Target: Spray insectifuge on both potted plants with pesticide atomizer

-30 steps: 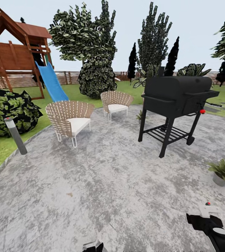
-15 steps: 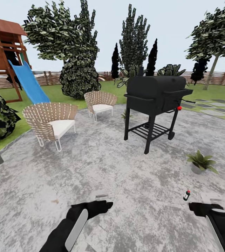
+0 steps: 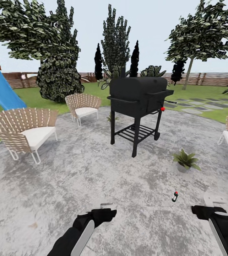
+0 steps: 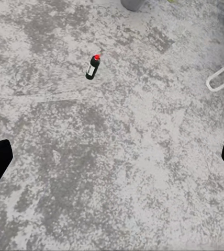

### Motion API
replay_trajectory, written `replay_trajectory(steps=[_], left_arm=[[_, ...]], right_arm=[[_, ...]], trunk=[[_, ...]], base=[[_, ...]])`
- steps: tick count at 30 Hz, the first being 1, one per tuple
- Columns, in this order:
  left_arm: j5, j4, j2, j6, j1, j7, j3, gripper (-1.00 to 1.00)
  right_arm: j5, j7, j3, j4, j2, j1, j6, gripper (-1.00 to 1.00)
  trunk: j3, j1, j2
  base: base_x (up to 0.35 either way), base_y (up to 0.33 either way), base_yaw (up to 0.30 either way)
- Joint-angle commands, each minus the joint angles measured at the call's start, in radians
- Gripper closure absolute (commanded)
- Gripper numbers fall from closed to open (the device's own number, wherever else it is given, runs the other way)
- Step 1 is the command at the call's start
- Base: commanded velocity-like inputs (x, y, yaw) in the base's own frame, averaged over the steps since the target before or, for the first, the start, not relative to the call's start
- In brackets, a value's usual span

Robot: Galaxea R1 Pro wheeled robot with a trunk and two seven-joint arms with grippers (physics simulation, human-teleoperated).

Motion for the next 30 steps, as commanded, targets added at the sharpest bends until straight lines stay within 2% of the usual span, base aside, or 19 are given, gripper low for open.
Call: replay_trajectory(steps=[1,8,9,12,15,17,21,30], left_arm=[[0.000,0.000,0.000,0.000,0.000,0.000,-0.002,-1.00],[-0.001,0.019,-0.001,-0.002,0.000,0.000,-0.007,-1.00],[-0.001,0.051,-0.003,-0.046,0.000,-0.001,-0.007,-1.00],[0.000,0.068,-0.002,-0.073,0.000,-0.001,-0.007,-1.00],[0.000,0.067,-0.001,-0.078,0.000,-0.010,-0.007,-1.00],[-0.001,0.067,0.000,-0.079,0.000,-0.057,-0.007,-1.00],[-0.002,0.069,0.001,-0.079,0.000,-0.090,-0.007,-1.00],[-0.004,0.071,0.001,-0.079,0.000,-0.094,-0.008,-1.00]], right_arm=[[0.000,0.000,0.000,0.000,0.000,0.000,0.001,-1.00],[0.000,0.000,0.001,0.000,0.001,0.000,0.024,-1.00],[0.000,0.000,0.001,0.000,0.002,0.000,0.034,-1.00],[0.000,0.000,0.001,0.000,0.002,0.000,0.037,-1.00],[0.000,0.000,0.002,0.000,0.002,0.000,0.037,-1.00],[0.000,0.000,0.002,0.000,0.002,0.000,0.037,-1.00],[0.000,0.001,0.002,0.003,0.002,0.000,0.039,-1.00],[-0.001,0.002,0.002,0.010,0.004,0.000,0.041,-1.00]], trunk=[[0.000,0.000,0.000],[0.000,0.000,0.000],[0.000,0.000,0.000],[0.000,0.000,0.000],[0.000,0.000,0.000],[0.000,0.000,0.000],[0.000,0.000,0.000],[0.000,0.000,0.000]], base=[[0.317,-0.102,-0.296],[0.281,-0.206,-0.296],[0.255,-0.239,-0.296],[0.262,-0.200,-0.296],[0.286,0.149,-0.296],[0.270,0.229,-0.296],[0.259,0.246,-0.256],[0.265,0.216,-0.022]])
